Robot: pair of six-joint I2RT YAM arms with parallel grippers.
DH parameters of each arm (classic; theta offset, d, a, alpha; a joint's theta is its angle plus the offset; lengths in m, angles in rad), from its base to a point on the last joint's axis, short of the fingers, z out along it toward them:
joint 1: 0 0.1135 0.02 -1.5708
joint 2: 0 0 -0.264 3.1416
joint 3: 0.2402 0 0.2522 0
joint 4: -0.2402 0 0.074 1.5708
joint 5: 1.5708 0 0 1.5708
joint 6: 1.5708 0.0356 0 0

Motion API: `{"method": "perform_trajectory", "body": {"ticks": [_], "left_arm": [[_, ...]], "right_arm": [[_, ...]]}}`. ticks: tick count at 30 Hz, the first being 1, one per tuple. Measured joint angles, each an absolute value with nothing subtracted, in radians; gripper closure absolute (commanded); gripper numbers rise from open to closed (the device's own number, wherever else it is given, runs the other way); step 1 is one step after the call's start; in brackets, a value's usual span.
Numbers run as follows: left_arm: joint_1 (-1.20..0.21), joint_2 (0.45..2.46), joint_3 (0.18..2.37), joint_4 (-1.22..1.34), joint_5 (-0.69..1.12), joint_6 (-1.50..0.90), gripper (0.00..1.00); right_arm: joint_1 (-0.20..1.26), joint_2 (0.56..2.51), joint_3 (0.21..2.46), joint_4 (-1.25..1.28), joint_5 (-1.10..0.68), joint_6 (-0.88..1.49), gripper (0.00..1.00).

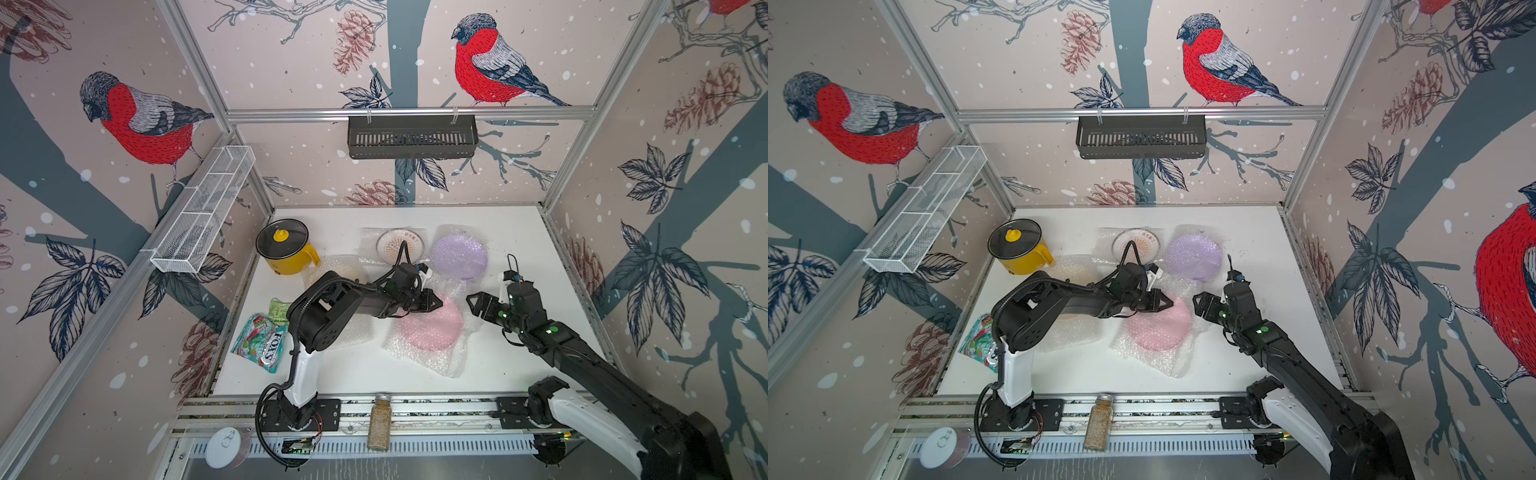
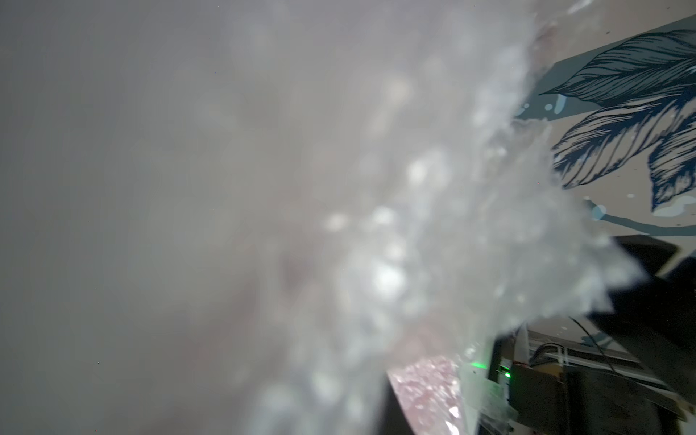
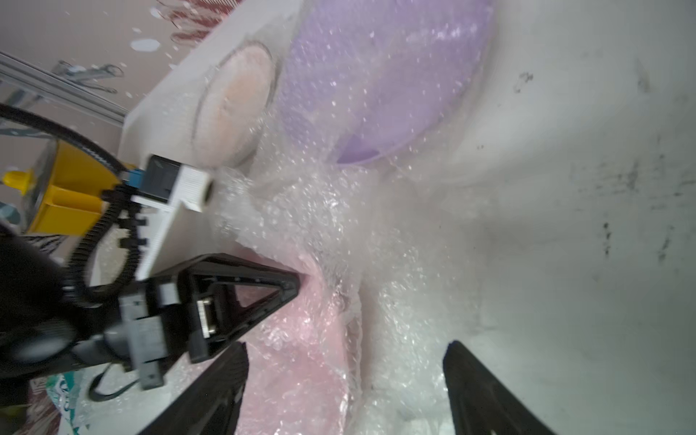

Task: Unpack dinner plates from bubble wrap
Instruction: Unwrap the bubble wrap at the center of the board.

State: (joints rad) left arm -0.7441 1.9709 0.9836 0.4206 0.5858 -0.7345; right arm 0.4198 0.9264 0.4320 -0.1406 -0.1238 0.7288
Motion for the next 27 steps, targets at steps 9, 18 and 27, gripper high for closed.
{"method": "perform_trajectory", "body": {"ticks": [9, 18, 27], "left_arm": [[-0.755, 1.581, 0.837, 0.399, 0.592, -0.758, 0.32], [-0.762, 1.133, 0.562, 0.241, 0.382, -0.698, 0.03], [-0.763, 0.961, 0.422, 0.156, 0.255, -0.688, 0.03]], "right_arm": [[0.534, 1.015, 0.459, -0.15, -0.096, 0.735, 0.28], [0.615, 1.087, 0.448, -0.157, -0.056, 0.764, 0.51], [0.627, 1.164, 0.454, -0.161, -0.012, 0.809, 0.64]]}}
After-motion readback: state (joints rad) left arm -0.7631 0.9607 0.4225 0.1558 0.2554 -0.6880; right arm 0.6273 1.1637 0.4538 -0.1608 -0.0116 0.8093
